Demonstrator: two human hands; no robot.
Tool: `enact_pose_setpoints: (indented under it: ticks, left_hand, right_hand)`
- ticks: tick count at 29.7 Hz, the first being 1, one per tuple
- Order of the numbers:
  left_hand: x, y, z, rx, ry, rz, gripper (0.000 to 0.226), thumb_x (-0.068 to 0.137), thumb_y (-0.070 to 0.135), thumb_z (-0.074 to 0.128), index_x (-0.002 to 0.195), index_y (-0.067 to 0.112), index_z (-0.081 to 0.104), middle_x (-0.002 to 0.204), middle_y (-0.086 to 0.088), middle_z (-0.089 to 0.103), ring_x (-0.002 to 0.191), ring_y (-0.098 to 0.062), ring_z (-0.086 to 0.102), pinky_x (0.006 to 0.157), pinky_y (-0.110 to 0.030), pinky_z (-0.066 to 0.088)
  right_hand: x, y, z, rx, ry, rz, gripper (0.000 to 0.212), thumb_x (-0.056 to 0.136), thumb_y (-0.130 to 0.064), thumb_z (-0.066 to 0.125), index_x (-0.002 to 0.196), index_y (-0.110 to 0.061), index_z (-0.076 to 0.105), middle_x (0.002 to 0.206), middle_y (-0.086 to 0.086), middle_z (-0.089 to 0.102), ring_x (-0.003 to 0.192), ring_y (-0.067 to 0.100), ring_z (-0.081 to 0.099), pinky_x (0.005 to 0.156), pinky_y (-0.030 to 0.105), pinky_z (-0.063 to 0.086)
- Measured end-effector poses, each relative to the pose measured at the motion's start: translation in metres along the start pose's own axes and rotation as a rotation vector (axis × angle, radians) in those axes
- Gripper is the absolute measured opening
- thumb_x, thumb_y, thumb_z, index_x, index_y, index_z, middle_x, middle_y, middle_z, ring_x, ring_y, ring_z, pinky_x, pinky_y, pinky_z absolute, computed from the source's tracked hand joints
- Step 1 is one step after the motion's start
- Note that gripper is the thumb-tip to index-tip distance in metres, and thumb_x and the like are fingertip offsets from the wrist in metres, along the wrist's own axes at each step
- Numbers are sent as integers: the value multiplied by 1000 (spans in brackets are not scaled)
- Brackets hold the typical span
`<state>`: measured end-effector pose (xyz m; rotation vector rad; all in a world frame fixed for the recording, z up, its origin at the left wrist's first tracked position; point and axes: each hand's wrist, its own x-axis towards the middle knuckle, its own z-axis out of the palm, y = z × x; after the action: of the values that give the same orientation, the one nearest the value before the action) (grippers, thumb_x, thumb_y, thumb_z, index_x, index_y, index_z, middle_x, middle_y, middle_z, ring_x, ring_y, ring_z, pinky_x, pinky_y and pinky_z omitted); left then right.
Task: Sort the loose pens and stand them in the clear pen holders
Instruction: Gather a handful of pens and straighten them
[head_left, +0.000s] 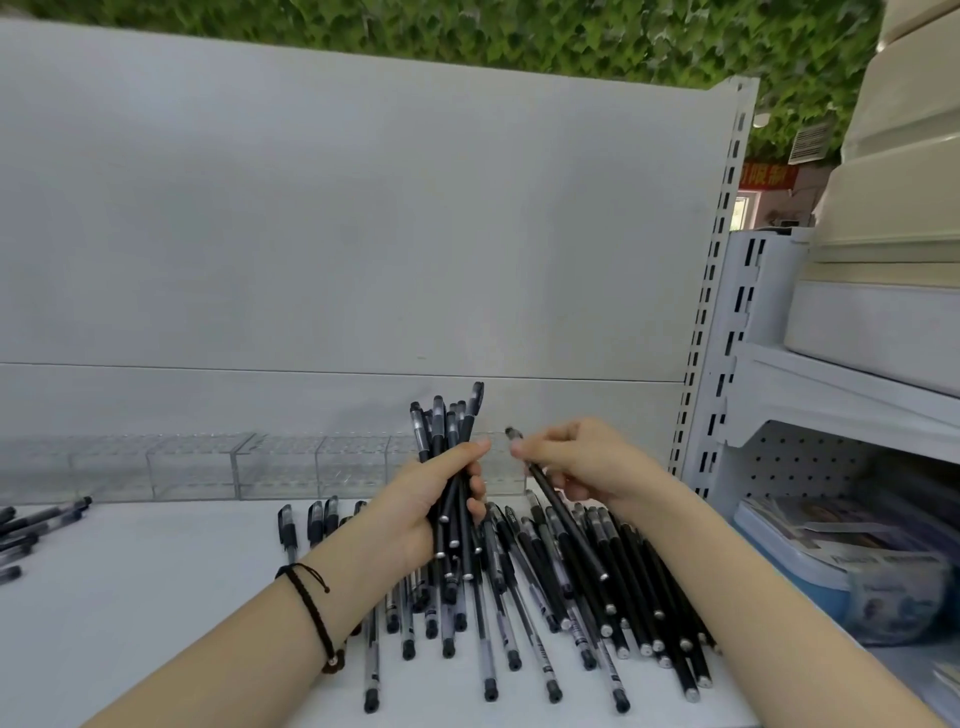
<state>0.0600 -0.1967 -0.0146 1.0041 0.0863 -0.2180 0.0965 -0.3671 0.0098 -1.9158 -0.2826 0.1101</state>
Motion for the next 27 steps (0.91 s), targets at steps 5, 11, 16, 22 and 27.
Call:
enact_pose_setpoints:
  ticks: [5, 11, 16, 22, 27]
  left_hand:
    - [-4, 0, 4, 30, -84, -71, 18, 78, 14, 74, 87, 0, 68, 81, -12, 72, 68, -20, 70, 55, -26, 58]
    - [-9, 0, 7, 111, -197, -138, 27, 80, 18, 71, 96, -4, 70, 91, -15, 74, 76, -24, 73, 65, -33, 61]
    - [-8, 3, 5, 126, -183, -116, 19, 72, 20, 76, 71, 6, 63, 60, -3, 56, 46, -12, 55, 46, -22, 53]
    - [-5, 12, 1, -116, -101, -33, 25, 64, 18, 77, 74, 12, 55, 56, 2, 53, 35, -7, 45, 34, -18, 42]
    - [-7, 12, 1, -142, -153, -56, 24, 70, 26, 74, 75, 15, 53, 51, 5, 46, 33, -6, 41, 33, -16, 38]
  right_hand:
    - [1, -2, 5, 526, -28, -18, 29, 70, -24, 74, 91, -6, 65, 71, 4, 68, 43, 5, 44, 32, 15, 28]
    - [2, 1, 10, 471, 32, -90, 16, 83, -21, 70, 91, -9, 63, 75, 1, 65, 43, 6, 44, 34, 16, 25]
    - [1, 3, 13, 122, 91, -151, 27, 88, -41, 64, 85, -14, 69, 68, -6, 64, 46, 6, 42, 39, 16, 29]
    - [8, 22, 14, -686, 86, -141, 21, 79, -37, 72, 75, -17, 69, 65, -8, 61, 64, 8, 56, 67, 29, 48]
    - [7, 23, 17, -823, 37, -46, 36, 76, -51, 73, 78, -15, 71, 60, -8, 55, 66, 13, 55, 63, 28, 43]
